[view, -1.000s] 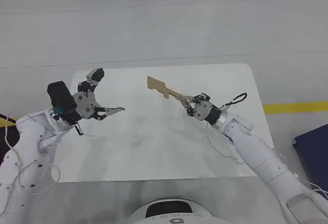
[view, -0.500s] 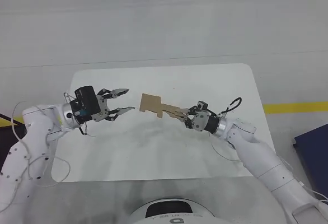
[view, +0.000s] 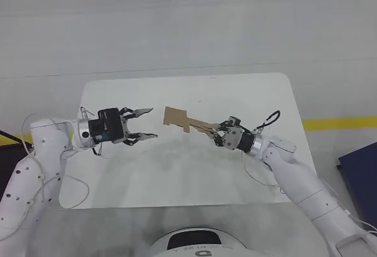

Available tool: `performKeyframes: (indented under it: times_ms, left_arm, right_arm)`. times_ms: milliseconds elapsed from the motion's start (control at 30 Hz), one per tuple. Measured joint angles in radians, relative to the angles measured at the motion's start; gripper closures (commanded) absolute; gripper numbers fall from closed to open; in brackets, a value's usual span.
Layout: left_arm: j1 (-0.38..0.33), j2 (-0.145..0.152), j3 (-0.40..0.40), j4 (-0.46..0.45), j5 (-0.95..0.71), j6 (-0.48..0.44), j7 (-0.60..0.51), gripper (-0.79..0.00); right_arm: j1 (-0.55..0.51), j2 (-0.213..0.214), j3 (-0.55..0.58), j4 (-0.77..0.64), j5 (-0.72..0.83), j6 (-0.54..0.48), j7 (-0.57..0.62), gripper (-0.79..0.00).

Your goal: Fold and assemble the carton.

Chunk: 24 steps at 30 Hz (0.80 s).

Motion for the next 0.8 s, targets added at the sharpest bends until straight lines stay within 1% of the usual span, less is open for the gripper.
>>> performKeyframes:
  times_ms: [67, 200, 300, 567, 633, 700, 733, 767, 800]
  left_arm:
    - [-0.007, 0.000, 0.020, -0.004, 0.027, 0.004, 0.019, -0.539]
    - [-0.030, -0.003, 0.078, 0.001, 0.085, 0.010, 0.041, -0.474]
    - [-0.049, -0.005, 0.116, 0.012, 0.116, 0.010, 0.048, -0.391]
    - [-0.092, -0.009, 0.190, 0.036, 0.178, 0.018, 0.056, -0.317]
    - [-0.100, -0.009, 0.203, 0.040, 0.192, 0.020, 0.058, -0.249]
    - [-0.105, -0.008, 0.212, 0.045, 0.203, 0.022, 0.062, -0.154]
    - [-0.107, -0.008, 0.214, 0.048, 0.206, 0.024, 0.063, -0.062]
    - [-0.109, -0.007, 0.216, 0.050, 0.210, 0.026, 0.064, 0.000]
    - [-0.111, -0.006, 0.217, 0.053, 0.214, 0.028, 0.065, 0.000]
  right_arm:
    - [0.000, -0.001, -0.006, -0.006, -0.014, 0.006, 0.001, 0.000]
    - [-0.001, -0.005, -0.019, -0.019, -0.037, 0.017, 0.002, 0.000]
    - [-0.003, -0.006, -0.024, -0.025, -0.047, 0.021, 0.003, 0.000]
    - [-0.010, -0.010, -0.027, -0.033, -0.063, 0.029, 0.003, 0.000]
    - [-0.012, -0.011, -0.027, -0.034, -0.066, 0.031, 0.003, 0.000]
    - [-0.014, -0.011, -0.026, -0.034, -0.068, 0.032, 0.002, 0.000]
    - [-0.015, -0.012, -0.025, -0.035, -0.070, 0.033, 0.002, 0.000]
    - [-0.016, -0.012, -0.024, -0.035, -0.071, 0.034, 0.002, 0.000]
    - [-0.017, -0.012, -0.023, -0.036, -0.072, 0.035, 0.003, 0.000]
